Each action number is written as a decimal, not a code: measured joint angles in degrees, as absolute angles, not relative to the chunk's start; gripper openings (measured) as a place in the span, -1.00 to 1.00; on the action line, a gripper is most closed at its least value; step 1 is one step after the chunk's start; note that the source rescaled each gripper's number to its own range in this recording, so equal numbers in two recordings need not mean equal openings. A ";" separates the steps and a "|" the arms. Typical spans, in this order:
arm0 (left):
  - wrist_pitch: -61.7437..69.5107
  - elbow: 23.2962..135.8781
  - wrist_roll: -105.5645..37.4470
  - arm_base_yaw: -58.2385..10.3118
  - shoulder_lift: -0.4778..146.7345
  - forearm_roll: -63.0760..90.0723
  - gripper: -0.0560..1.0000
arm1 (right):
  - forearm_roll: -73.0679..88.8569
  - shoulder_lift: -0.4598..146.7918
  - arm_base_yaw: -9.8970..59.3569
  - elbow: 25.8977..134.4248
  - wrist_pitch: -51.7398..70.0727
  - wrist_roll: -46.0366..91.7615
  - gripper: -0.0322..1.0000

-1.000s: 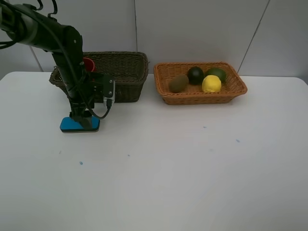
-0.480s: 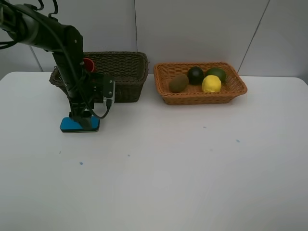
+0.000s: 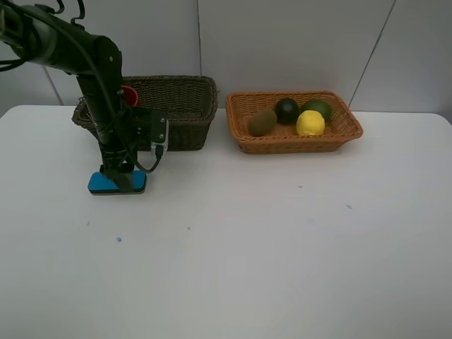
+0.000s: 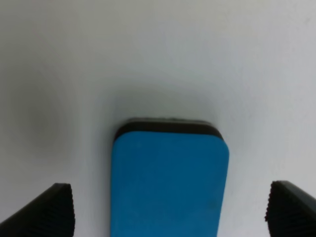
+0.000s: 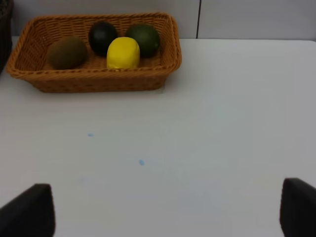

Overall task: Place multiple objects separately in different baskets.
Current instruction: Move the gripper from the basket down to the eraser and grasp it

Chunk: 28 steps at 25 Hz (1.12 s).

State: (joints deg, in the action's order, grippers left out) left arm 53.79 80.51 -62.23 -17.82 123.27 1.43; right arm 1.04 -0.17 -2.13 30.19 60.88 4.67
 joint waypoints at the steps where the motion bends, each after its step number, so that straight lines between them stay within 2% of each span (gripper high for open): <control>1: 53.79 80.51 -62.23 -17.86 123.27 1.29 0.99 | 1.04 -0.17 -2.13 30.19 60.88 4.67 1.00; 28: 56.85 79.59 -61.65 -19.36 119.65 1.01 0.99 | 1.04 -0.17 -2.13 30.19 60.88 4.67 1.00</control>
State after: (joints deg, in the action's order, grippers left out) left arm 56.85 79.59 -61.65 -19.36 119.65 1.01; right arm 1.04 -0.17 -2.13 30.19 60.88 4.67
